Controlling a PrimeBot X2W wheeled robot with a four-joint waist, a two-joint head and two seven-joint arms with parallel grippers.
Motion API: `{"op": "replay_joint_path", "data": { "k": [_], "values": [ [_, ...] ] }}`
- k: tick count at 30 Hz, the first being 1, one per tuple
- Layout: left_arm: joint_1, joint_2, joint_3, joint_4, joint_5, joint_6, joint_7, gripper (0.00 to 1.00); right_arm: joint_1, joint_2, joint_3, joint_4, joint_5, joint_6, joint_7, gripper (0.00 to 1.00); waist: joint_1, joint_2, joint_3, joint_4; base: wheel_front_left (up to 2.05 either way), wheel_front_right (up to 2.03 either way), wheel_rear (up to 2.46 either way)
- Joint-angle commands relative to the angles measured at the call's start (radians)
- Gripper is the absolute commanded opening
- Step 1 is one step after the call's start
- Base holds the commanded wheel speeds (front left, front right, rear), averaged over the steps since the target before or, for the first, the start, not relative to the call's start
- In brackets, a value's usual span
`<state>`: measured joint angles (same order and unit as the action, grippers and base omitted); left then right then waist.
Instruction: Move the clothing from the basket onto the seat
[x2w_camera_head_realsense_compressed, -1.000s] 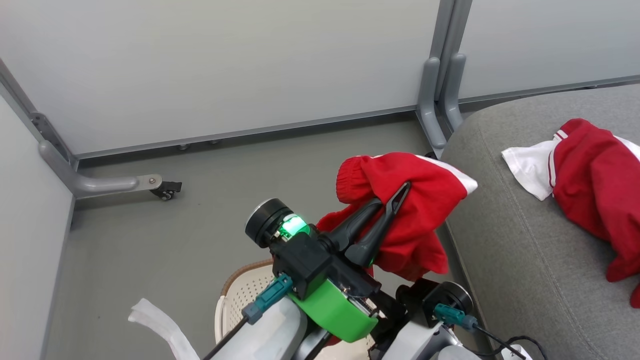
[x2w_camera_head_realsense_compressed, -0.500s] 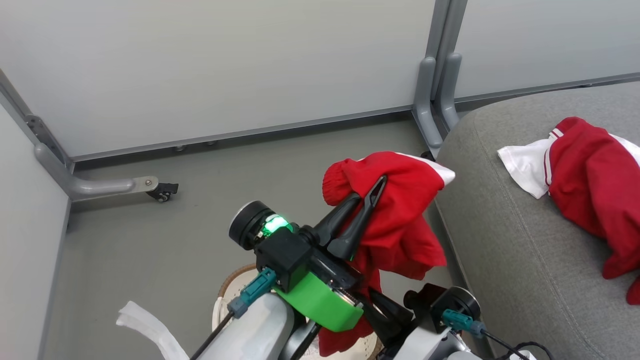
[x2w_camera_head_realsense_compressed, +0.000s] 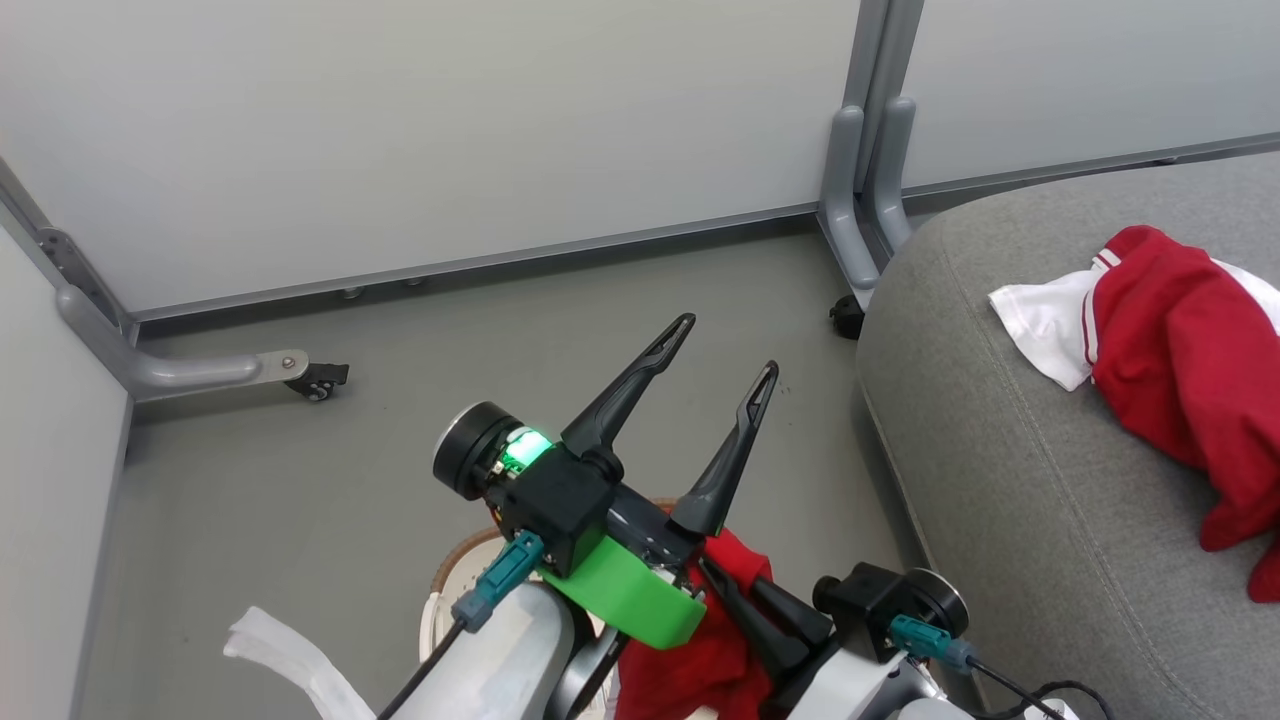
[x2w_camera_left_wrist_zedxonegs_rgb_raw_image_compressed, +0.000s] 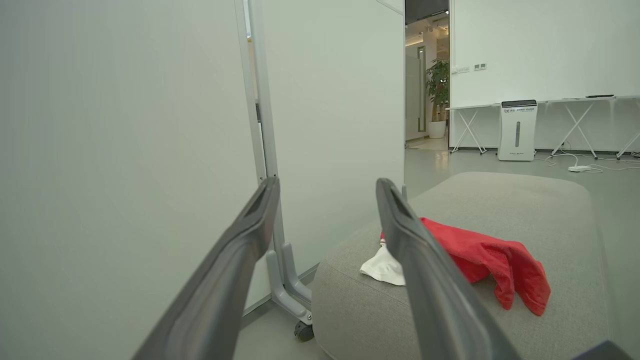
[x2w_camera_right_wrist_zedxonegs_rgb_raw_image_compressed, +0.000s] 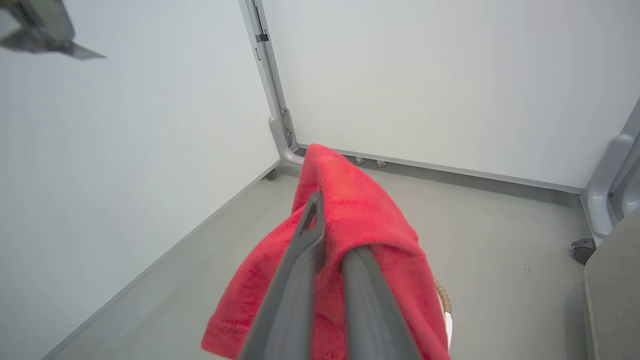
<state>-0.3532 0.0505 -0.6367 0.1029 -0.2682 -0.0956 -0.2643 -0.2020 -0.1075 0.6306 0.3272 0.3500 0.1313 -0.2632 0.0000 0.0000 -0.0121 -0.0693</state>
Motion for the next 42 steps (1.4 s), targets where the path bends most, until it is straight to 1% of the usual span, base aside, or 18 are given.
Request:
{"op": "replay_joint_path", "data": {
  "k": [1,5,10,14,18,23,28,34,40,42],
  "values": [
    [0.016,0.000,0.005,0.005,0.009,0.001,0.000,1.00,0.001,-0.001,-0.003,-0.004,-0.008,-0.001,-0.002,0.00,0.0000,0.0000,0.001,0.000,0.00,0.00,0.00],
    [0.024,0.005,0.015,0.014,0.017,-0.002,0.000,1.00,-0.004,-0.008,-0.009,-0.005,-0.022,-0.001,-0.002,0.00,0.0000,0.0000,0.005,-0.003,0.00,0.00,0.00],
    [0.056,0.015,0.048,0.040,0.001,-0.002,0.000,1.00,-0.015,-0.019,-0.025,-0.032,-0.057,-0.001,-0.002,0.00,0.0000,0.0000,0.014,-0.019,0.00,0.00,0.00],
    [0.093,0.025,0.073,0.064,-0.012,-0.007,0.001,1.00,-0.023,-0.029,-0.056,-0.075,-0.084,-0.001,-0.002,0.00,0.0000,0.0000,0.028,-0.046,0.00,0.00,0.00],
    [0.136,0.039,0.095,0.070,0.005,-0.009,0.001,1.00,-0.037,-0.035,-0.115,-0.137,-0.125,-0.001,-0.002,0.00,0.0000,0.0000,0.051,-0.085,0.00,0.00,0.00],
    [0.183,0.054,0.121,0.069,0.038,-0.013,0.000,1.00,-0.053,-0.033,-0.192,-0.230,-0.179,-0.001,-0.002,0.00,0.0000,0.0000,0.095,-0.150,0.00,0.00,0.00],
    [0.230,0.058,0.136,0.048,0.065,-0.018,0.001,1.00,-0.037,-0.030,-0.258,-0.315,-0.218,-0.001,-0.002,0.00,0.0000,0.0000,0.122,-0.221,0.00,0.00,0.00],
    [0.261,0.077,0.138,0.019,0.094,-0.026,0.000,1.00,0.009,-0.016,-0.322,-0.405,-0.255,-0.001,-0.002,0.00,0.0000,0.0000,0.151,-0.334,0.00,0.00,0.00],
    [0.262,0.100,0.131,0.005,0.117,-0.032,0.000,1.00,0.058,0.014,-0.367,-0.462,-0.271,-0.001,-0.002,0.00,0.0000,0.0000,0.178,-0.463,0.00,0.00,0.00],
    [0.248,0.105,0.111,0.009,0.123,-0.034,0.000,1.00,0.082,0.019,-0.398,-0.476,-0.277,-0.001,-0.002,0.00,0.0000,0.0000,0.191,-0.487,0.00,0.00,0.00]
  ]
}}
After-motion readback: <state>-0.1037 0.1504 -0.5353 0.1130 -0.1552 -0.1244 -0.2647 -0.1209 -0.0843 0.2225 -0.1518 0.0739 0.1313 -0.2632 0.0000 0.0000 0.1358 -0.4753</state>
